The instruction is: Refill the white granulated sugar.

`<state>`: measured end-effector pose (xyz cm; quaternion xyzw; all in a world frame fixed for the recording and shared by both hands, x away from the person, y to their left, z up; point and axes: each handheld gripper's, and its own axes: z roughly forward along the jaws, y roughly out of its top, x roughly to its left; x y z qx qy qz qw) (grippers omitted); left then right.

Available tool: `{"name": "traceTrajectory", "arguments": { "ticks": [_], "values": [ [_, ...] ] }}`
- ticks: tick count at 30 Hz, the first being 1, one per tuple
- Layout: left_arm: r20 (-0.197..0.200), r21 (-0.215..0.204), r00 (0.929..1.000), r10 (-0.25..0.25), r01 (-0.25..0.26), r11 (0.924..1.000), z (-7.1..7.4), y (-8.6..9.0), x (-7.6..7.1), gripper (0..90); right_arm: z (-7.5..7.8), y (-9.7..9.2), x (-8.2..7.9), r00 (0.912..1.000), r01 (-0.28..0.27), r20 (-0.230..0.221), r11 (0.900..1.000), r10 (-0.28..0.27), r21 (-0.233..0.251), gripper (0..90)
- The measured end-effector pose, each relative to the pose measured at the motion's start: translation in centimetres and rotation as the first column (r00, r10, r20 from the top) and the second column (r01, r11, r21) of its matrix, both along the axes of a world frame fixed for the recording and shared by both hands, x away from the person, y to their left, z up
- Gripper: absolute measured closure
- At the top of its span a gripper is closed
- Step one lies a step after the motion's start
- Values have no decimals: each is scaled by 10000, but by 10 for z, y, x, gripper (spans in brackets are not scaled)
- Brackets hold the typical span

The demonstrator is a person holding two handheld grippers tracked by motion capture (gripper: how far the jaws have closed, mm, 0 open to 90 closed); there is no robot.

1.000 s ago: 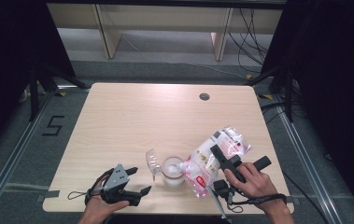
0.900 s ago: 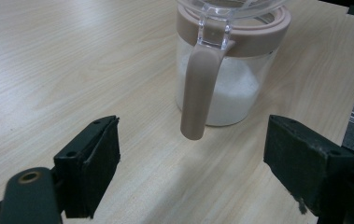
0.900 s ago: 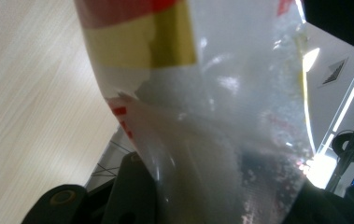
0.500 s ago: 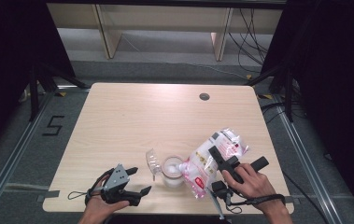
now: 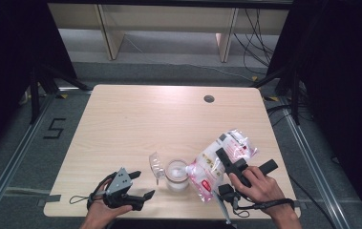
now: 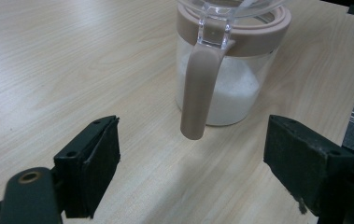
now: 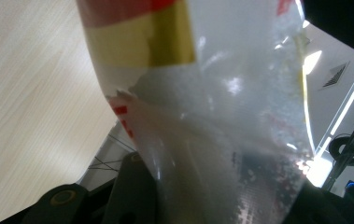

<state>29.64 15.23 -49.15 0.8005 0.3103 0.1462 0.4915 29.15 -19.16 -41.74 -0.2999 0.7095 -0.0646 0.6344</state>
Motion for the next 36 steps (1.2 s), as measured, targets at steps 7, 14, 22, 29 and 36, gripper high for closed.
{"name": "traceTrajectory", "arguments": {
  "ticks": [7, 14, 22, 29, 36],
  "values": [
    [48, 23, 10000, -60, 60, 10000, 0, 0, 0, 180, 3, 0, 0, 9998, -159, 68, 9998, 160, -138, 698],
    [14, 1, 10000, -8, 8, 10000, 0, 0, 0, 181, 3, -1, 1, 9998, -133, -141, 9998, 135, 173, 700],
    [46, -74, 10000, 8, -8, 10000, 0, 0, 0, 181, -2, -2, 3, 9995, -87, -318, 9997, 94, 222, 705],
    [53, -14, 10000, 6, -6, 10000, 1, 0, 0, 180, -3, -3, 4, 9985, -206, -480, 9952, 253, 952, 713],
    [53, 51, 10000, 38, -39, 10000, 1, 1, 0, 181, -9, -7, 11, 9922, -155, -1195, 9858, 359, 1672, 720]
  ]
}}
